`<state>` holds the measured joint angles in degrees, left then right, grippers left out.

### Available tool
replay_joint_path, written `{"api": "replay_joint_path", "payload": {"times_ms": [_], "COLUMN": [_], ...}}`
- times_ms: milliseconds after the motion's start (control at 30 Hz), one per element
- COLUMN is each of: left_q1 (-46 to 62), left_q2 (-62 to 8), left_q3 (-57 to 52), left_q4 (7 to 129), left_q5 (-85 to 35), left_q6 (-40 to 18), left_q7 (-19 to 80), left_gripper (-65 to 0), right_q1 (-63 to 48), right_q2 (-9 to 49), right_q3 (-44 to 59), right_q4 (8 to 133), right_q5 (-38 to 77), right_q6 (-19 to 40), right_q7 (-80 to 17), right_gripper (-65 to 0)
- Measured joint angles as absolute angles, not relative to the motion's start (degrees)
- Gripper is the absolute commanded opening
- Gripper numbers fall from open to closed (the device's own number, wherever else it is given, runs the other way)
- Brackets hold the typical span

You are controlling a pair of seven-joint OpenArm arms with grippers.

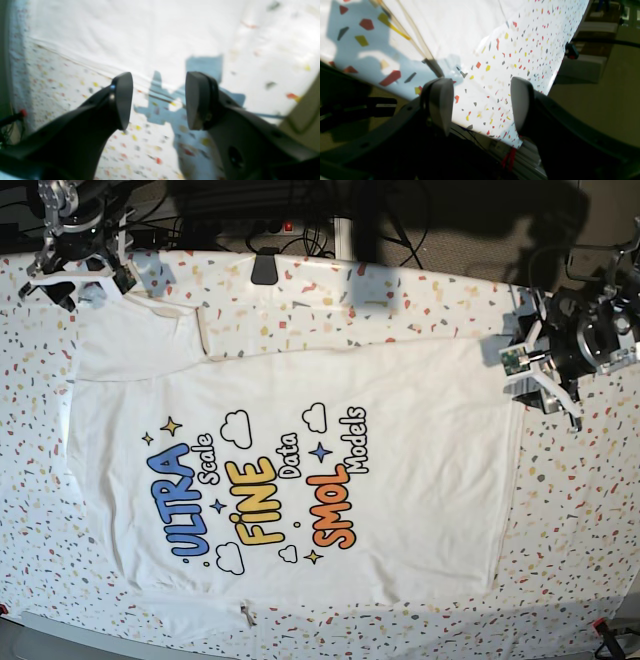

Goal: Fold the T-shirt properly
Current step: 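Position left gripper at the shirt corner, right gripper at the shoulder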

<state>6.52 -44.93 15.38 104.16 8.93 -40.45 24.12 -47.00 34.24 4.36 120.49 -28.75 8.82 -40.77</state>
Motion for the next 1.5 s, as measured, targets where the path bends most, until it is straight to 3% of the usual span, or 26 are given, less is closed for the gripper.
{"api": "replay_joint_path", "payload": {"times_ms": [400, 600, 867, 1033, 1267, 1500], "left_q1": [9.67, 10.28, 9.91, 10.00, 9.98, 10.07], "left_q2": [-44.29, -38.63, -39.05, -39.03, -38.72, -39.66], "left_q3": [15.59, 16.10, 15.79, 15.81, 15.88, 15.90], "left_q4": [103.92, 100.05, 96.33, 94.32, 94.39, 102.74], "left_q5": [9.10, 12.60, 13.67, 16.10, 17.34, 5.48], "left_q6": [-40.51, -40.64, -40.95, -36.10, -35.57, -34.17], "left_q7": [25.76, 25.93, 21.93, 15.25, 15.66, 41.60], "left_gripper": [-32.4, -32.4, -32.4, -32.4, -32.4, -32.4], "right_q1": [-46.98, -46.98, -47.00, -47.00, -46.98, -46.98], "right_q2": [34.26, 34.26, 34.28, 34.26, 34.26, 34.28], "right_q3": [4.36, 4.36, 4.36, 4.36, 4.36, 4.36], "right_q4": [120.49, 120.49, 120.49, 120.49, 120.49, 120.49], "right_q5": [-28.80, -28.77, -28.77, -28.77, -28.77, -28.77], "right_q6": [8.82, 8.82, 8.80, 8.60, 8.58, 8.58], "right_q7": [-40.77, -40.77, -39.92, -39.48, -39.48, -39.53], "right_gripper": [-28.8, -28.8, -28.8, -28.8, -28.8, -28.8]}}
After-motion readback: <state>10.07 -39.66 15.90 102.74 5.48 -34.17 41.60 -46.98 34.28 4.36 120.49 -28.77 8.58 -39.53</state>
